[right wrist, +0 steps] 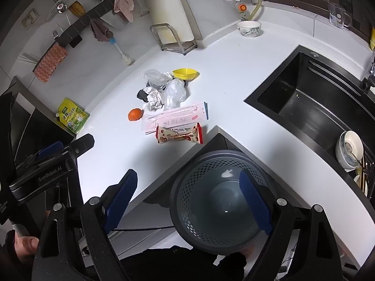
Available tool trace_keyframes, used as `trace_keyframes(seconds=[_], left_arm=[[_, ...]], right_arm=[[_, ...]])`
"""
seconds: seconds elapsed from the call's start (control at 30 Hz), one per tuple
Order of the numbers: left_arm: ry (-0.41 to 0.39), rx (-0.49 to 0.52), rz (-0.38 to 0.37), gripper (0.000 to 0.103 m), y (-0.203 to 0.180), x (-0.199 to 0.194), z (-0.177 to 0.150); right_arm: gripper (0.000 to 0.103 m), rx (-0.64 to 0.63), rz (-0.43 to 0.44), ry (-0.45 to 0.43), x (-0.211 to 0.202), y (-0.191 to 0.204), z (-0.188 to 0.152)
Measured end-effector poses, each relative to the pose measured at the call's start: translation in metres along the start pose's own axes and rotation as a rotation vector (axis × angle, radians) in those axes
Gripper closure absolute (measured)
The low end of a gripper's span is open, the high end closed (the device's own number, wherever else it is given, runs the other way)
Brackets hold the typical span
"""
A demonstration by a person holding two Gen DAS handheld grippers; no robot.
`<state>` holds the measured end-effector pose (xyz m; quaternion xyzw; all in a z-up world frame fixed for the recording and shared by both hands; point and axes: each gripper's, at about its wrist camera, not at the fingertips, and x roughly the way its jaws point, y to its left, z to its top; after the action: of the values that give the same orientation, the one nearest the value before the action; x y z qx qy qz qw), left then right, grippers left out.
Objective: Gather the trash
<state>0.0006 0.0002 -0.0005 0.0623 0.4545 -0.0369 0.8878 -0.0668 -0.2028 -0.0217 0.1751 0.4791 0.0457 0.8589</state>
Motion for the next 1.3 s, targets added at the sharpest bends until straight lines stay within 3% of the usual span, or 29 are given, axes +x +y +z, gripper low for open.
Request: trace_keyframes(seconds=[0.23,1.3], left_arm=[[-0.004,0.015,-0.003,0.006,0.0,0.0,0.002],[-0.032,0.015,0.008,0.006,-0.003,-0.008,0.002]], right_arm=[[0.018,0.022,0.011,0.025,0.005,-0.001,0.002],[0.018,-0.019,-0.011,-0.044,-0.011,0.002,-0.001]])
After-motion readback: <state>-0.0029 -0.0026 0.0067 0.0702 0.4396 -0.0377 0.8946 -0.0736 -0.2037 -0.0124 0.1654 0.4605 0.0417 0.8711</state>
